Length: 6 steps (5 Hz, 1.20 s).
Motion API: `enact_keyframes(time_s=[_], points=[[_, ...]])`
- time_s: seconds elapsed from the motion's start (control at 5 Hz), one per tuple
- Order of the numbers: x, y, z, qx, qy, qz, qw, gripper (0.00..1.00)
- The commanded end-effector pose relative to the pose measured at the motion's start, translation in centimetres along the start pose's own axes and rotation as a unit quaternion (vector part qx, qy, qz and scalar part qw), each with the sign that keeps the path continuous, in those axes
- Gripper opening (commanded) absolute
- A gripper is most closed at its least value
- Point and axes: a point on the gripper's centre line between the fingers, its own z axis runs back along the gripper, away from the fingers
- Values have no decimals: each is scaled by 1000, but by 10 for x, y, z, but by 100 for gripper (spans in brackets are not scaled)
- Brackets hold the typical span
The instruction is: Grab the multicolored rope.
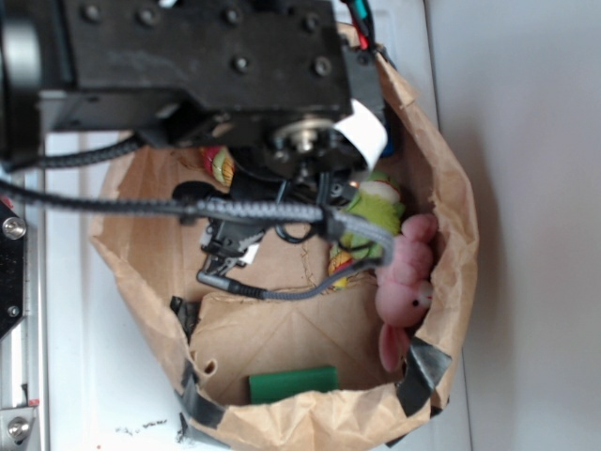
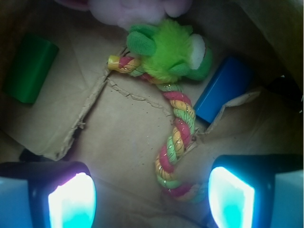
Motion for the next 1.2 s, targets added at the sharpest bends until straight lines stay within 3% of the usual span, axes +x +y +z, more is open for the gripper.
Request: enact_keyframes(time_s=[0.0, 0.2, 1.0], points=[[-1, 2, -10, 22, -8, -71, 997, 100], [-2, 1, -11, -8, -21, -76, 997, 100], [-12, -8, -9, -5, -23, -72, 997, 100]])
